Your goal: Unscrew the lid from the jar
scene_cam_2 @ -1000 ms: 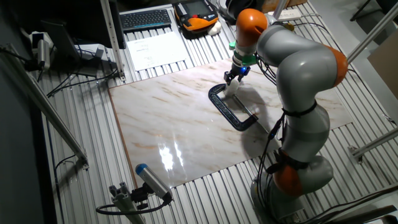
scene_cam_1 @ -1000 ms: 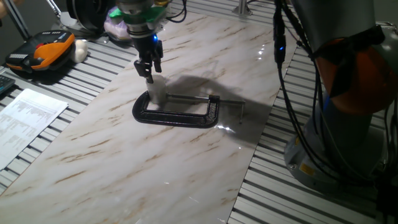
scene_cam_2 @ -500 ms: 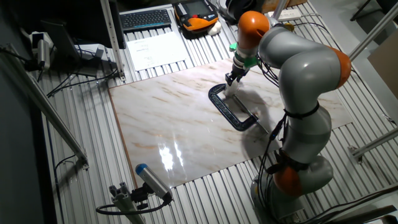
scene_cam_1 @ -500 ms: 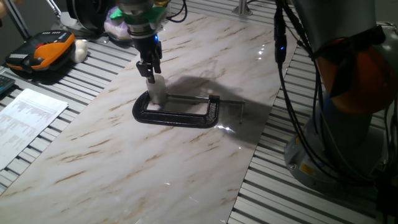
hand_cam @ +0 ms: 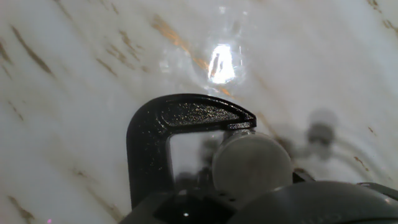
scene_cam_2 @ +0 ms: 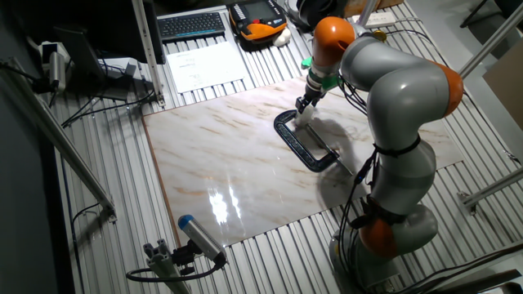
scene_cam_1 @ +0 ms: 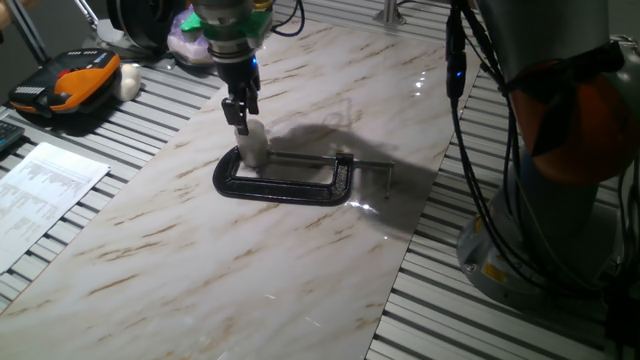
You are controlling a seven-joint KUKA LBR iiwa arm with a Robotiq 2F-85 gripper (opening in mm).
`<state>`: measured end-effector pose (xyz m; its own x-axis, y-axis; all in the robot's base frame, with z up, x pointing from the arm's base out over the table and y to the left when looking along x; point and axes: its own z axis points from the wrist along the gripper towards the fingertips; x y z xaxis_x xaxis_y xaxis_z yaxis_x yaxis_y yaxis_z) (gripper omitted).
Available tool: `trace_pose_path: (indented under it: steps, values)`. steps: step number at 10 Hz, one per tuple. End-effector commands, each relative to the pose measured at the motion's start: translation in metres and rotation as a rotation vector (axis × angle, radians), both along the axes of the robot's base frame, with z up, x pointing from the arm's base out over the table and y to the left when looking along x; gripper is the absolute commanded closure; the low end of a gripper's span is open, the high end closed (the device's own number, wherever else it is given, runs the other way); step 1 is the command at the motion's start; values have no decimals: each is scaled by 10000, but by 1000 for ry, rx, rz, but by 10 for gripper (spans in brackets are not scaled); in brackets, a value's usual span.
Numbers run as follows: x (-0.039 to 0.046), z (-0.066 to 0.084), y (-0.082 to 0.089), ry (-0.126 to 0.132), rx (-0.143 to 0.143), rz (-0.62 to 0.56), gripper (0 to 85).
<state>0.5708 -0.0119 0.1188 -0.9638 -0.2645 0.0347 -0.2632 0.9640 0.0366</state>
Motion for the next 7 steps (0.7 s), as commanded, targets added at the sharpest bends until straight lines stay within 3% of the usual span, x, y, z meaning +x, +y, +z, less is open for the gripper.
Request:
trace_pose_path:
  steps: [1,2,3,4,5,7]
  values:
    - [-4,9,-6,-1,-5,15,170]
    - [-6,8,-7,-9,-14,22,170]
    - [-9,9,-6,-9,-18,0,340]
    - [-8,10,-8,3,-10,-49,340]
    - [-8,7,-8,11,-11,-72,510]
    - [-11,7,-14,6,-14,-138,510]
